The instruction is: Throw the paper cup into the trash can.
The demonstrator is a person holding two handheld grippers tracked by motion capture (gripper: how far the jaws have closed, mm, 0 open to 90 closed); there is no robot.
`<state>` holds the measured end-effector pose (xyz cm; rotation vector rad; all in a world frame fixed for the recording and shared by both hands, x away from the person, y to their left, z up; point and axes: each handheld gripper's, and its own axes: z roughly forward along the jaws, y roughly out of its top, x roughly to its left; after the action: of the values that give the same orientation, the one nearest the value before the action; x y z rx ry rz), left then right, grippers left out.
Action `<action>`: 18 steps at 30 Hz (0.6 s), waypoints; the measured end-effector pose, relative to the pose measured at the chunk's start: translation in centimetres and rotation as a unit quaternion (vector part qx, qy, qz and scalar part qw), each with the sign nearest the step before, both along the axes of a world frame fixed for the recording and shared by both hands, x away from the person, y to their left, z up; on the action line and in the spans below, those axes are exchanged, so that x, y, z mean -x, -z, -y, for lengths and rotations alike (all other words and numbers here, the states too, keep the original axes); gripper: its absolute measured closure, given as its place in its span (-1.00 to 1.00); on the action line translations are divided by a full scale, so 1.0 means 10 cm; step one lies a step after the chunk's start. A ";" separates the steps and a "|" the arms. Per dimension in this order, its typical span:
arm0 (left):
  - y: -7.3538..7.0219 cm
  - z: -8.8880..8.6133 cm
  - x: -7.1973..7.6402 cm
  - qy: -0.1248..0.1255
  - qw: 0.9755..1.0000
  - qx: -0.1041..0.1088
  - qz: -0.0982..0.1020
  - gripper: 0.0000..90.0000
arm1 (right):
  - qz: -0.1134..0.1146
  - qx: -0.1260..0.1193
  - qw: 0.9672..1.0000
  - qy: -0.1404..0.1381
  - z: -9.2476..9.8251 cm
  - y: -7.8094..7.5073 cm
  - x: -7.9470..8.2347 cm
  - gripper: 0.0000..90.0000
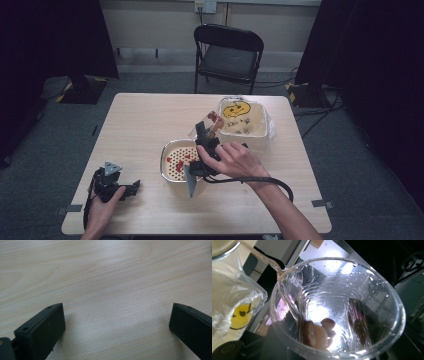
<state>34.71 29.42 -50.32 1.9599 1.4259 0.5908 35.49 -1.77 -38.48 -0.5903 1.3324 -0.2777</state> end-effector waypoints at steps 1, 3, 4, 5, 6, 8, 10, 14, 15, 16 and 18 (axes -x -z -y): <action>0.00 0.00 0.00 0.000 1.000 0.000 0.000 -1.00 | 0.000 0.000 1.000 0.000 0.00 0.00 0.00 0.10; 0.00 0.00 0.00 0.000 1.000 -0.001 0.000 -1.00 | 0.004 0.009 1.000 0.000 0.00 0.00 0.01 0.10; 0.00 0.00 0.00 0.001 1.000 -0.002 -0.001 -1.00 | 0.007 0.005 1.000 0.002 0.00 -0.02 0.02 0.10; 0.00 0.00 0.00 0.001 1.000 -0.002 -0.001 -1.00 | 0.007 0.005 1.000 0.002 0.00 -0.02 0.02 0.10; 0.00 0.00 0.00 0.000 1.000 -0.001 0.000 -1.00 | 0.006 0.006 1.000 0.002 0.00 -0.02 0.02 0.10; 0.00 0.00 0.00 0.001 1.000 -0.002 -0.001 -1.00 | 0.006 0.009 1.000 0.004 -0.01 -0.02 0.02 0.10; 0.00 0.00 0.00 0.001 1.000 -0.002 -0.001 -1.00 | 0.007 0.008 1.000 0.004 -0.02 -0.02 0.01 0.11; 0.00 0.00 0.00 0.001 1.000 -0.001 0.000 -1.00 | 0.006 0.004 1.000 0.002 -0.03 -0.02 0.00 0.11; 0.00 0.00 0.00 0.001 1.000 -0.002 -0.001 -1.00 | 0.008 0.003 1.000 -0.001 -0.03 -0.03 0.01 0.11; 0.00 0.00 0.00 0.001 1.000 -0.002 -0.001 -1.00 | 0.008 0.003 1.000 -0.001 -0.03 -0.03 0.01 0.11; 0.00 0.00 0.00 0.001 1.000 -0.002 -0.001 -1.00 | 0.008 0.002 1.000 -0.001 -0.03 -0.03 0.02 0.11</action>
<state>34.71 29.45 -50.31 1.9653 1.4243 0.5914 35.34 -1.45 -38.21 -0.5918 1.3160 -0.2824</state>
